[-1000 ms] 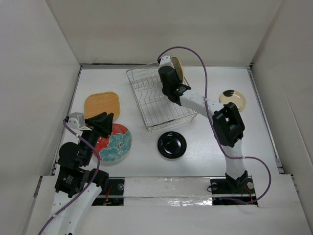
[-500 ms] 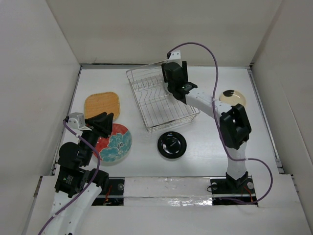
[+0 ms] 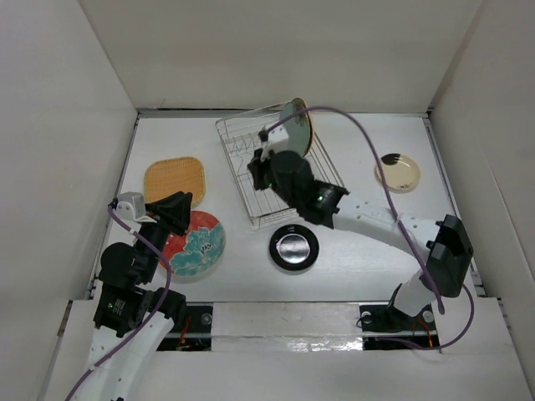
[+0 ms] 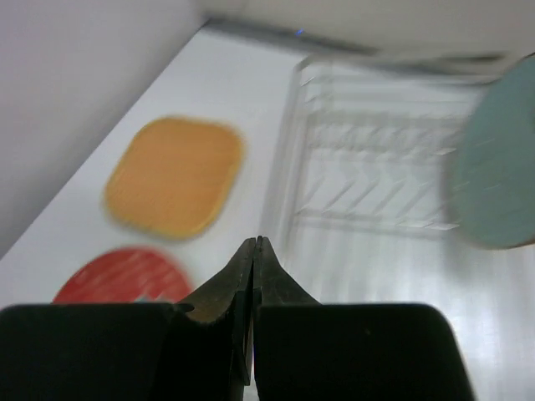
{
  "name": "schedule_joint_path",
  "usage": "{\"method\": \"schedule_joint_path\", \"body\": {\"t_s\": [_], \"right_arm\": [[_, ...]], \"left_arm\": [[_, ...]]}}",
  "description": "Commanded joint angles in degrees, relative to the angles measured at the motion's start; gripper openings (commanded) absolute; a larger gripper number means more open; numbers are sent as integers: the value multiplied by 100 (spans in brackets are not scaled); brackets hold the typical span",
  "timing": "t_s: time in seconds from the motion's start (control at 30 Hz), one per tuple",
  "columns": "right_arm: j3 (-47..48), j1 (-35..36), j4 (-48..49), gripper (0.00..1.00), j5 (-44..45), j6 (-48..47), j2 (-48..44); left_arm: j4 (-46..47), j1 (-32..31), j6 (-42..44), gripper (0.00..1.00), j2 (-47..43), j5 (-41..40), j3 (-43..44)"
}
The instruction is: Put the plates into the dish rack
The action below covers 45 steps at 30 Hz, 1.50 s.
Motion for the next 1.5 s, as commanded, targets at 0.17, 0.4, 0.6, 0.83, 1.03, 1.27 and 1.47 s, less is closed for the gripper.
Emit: {"method": "schedule_joint_path", "body": {"t_s": [0.17,0.4,0.6,0.83,1.03,1.27,1.47], "right_arm": [[-1309,1735,313,0,-280,2356,36],[-2126,2123,1016,39,205,4656,510],[-2461,2369,1798,63,135,5890,1266],[-2013,2369,2248,64,-41,6875,2303],[-1819,2369,2484,55,64,7657,2840],[-1644,2369,2520,44,258,8123,3262],[-1678,2316,2678,15,311,8265,3376]], "left_arm": [[238,-25,49,4,-134,33,51],[221,-25,32,3,-257,42,59],[247,-25,-12,18,-345,34,68],[221,-25,-30,21,-398,34,68],[203,-25,-30,22,-451,-1,77],[194,-25,-21,22,-521,-28,86],[186,-25,-21,22,-521,-45,95]]}}
